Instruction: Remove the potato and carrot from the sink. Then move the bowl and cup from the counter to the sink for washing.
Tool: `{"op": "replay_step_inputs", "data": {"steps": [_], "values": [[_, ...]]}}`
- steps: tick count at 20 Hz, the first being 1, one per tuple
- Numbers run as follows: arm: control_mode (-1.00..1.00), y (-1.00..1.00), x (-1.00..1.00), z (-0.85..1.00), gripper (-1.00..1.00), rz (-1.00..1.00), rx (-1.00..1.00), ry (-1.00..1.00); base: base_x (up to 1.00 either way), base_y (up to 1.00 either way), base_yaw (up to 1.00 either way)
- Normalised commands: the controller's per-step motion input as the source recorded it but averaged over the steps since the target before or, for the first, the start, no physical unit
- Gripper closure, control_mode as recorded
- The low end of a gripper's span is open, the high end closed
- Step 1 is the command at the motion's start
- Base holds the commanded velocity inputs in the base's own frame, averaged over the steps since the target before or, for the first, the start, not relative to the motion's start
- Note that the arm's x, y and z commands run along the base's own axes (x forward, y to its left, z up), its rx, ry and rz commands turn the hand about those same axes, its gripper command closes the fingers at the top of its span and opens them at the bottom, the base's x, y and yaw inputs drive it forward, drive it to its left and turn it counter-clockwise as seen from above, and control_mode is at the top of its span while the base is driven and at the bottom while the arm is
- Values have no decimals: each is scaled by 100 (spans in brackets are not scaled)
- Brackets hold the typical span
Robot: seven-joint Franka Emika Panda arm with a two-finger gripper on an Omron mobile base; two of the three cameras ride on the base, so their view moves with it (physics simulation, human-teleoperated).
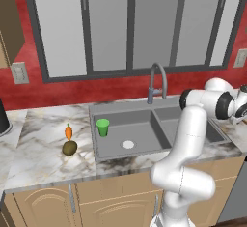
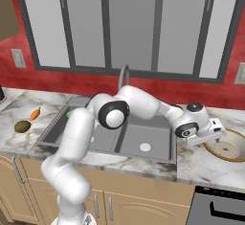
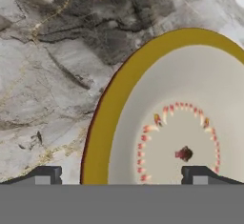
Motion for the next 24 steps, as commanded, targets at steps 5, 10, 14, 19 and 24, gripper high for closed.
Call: {"op": "replay_step_inputs", "data": {"steps": [5, 10, 14, 19, 24], "values": [[-100, -15, 14, -9, -100, 0, 0, 0, 0, 0, 0], [-100, -14, 12, -10, -100, 0, 0, 0, 0, 0, 0], [-100, -11, 11, -11, -100, 0, 0, 0, 0, 0, 0], [-100, -9, 6, -8, -100, 0, 0, 0, 0, 0, 0], [-100, -9, 0, -6, 100, 0, 0, 2, 0, 0, 0]]}}
